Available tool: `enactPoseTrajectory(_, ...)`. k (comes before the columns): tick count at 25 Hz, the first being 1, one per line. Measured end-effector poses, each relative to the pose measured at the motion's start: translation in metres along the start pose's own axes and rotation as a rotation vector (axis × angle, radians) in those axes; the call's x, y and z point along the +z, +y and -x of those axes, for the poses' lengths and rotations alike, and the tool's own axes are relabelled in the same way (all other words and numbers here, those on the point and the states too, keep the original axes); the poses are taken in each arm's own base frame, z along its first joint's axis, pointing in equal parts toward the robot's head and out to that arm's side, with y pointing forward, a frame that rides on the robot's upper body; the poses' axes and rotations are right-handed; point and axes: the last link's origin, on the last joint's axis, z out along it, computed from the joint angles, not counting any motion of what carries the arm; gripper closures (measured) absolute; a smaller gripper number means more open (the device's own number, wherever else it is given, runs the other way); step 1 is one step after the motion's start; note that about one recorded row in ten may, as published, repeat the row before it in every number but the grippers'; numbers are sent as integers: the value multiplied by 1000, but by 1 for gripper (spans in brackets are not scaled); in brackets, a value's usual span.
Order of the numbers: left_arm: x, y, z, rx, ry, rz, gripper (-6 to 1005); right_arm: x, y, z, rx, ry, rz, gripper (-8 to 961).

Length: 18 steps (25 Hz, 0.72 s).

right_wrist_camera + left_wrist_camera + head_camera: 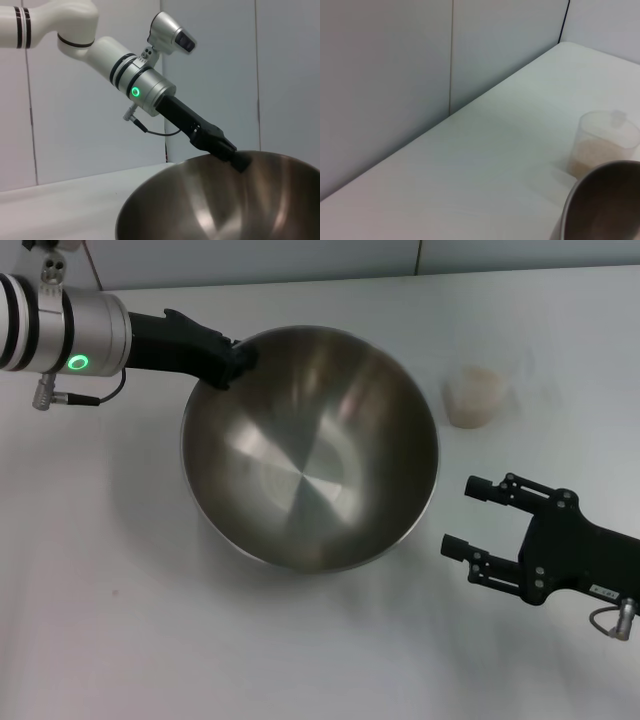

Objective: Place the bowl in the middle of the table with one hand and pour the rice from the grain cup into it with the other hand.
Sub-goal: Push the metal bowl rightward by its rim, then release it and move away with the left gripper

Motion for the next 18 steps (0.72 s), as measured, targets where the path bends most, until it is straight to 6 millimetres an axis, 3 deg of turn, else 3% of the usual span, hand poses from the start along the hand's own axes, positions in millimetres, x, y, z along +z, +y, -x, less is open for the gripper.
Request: enactPoseTrajectory(18, 5, 1, 5, 31, -13, 1, 959, 1, 1, 0, 0, 1, 6, 237)
